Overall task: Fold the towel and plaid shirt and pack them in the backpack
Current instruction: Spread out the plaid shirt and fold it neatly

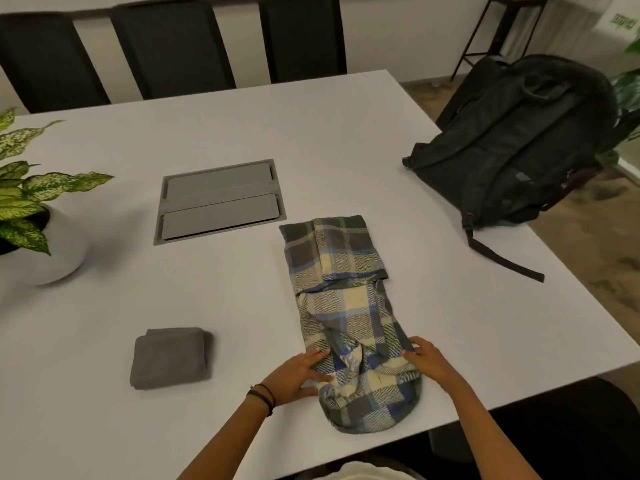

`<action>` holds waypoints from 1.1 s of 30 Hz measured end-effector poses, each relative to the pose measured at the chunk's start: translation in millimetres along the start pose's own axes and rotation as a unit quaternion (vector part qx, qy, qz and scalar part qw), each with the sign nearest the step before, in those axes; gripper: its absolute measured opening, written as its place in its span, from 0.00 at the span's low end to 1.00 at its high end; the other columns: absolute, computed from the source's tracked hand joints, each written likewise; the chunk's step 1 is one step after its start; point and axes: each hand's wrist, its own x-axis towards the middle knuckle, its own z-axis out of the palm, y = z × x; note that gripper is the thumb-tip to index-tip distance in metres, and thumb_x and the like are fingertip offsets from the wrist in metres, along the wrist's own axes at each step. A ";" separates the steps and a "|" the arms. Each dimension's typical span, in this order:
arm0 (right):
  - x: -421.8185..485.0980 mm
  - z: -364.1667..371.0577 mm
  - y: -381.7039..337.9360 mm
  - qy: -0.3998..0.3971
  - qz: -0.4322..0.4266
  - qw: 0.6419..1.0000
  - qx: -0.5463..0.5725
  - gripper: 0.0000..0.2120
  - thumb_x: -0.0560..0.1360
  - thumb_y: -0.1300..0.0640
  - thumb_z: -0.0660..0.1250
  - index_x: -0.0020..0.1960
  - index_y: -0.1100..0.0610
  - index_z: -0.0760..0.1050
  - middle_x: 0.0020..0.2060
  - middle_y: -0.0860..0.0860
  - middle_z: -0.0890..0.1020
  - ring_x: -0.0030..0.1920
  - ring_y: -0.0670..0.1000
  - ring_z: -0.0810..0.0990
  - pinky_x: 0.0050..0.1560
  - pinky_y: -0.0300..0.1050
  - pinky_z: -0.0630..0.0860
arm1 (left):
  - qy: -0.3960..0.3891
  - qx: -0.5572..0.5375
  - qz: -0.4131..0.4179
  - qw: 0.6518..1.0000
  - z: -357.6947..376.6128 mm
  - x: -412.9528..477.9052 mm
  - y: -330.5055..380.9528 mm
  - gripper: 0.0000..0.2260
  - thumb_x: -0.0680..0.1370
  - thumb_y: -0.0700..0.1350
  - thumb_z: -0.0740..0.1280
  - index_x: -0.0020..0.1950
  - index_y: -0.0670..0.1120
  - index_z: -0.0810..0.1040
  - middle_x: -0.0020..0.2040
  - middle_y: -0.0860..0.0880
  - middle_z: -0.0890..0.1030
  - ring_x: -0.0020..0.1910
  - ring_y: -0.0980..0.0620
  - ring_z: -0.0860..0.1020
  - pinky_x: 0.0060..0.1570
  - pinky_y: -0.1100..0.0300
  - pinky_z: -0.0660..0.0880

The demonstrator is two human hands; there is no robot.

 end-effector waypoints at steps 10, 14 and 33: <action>-10.4 -27.3 -53.9 -0.110 0.055 0.987 -0.102 0.06 0.76 0.62 0.60 0.40 0.57 0.69 0.35 0.52 0.73 0.34 0.47 0.71 0.30 0.37 0.68 | -0.033 -0.185 -0.073 0.979 -41.8 1.2 8.3 0.22 0.76 0.58 0.63 0.60 0.44 0.78 0.66 0.54 0.72 0.68 0.57 0.64 0.70 0.59 0.61; -5.7 -31.1 -87.7 -0.075 0.000 0.990 -0.121 0.05 0.76 0.61 0.62 0.41 0.58 0.70 0.36 0.52 0.75 0.36 0.47 0.73 0.31 0.37 0.69 | 0.018 -0.222 -0.085 0.971 -69.1 -5.7 -0.5 0.17 0.77 0.52 0.64 0.61 0.44 0.78 0.63 0.50 0.77 0.62 0.51 0.74 0.61 0.66 0.69; 7.0 -50.3 -116.3 -0.019 -0.067 0.994 0.081 0.13 0.79 0.64 0.56 0.42 0.61 0.79 0.34 0.57 0.81 0.29 0.48 0.79 0.28 0.39 0.75 | 0.134 -0.345 -0.119 0.921 -111.8 3.5 -4.8 0.16 0.79 0.44 0.61 0.41 0.61 0.82 0.38 0.53 0.81 0.42 0.57 0.77 0.47 0.65 0.73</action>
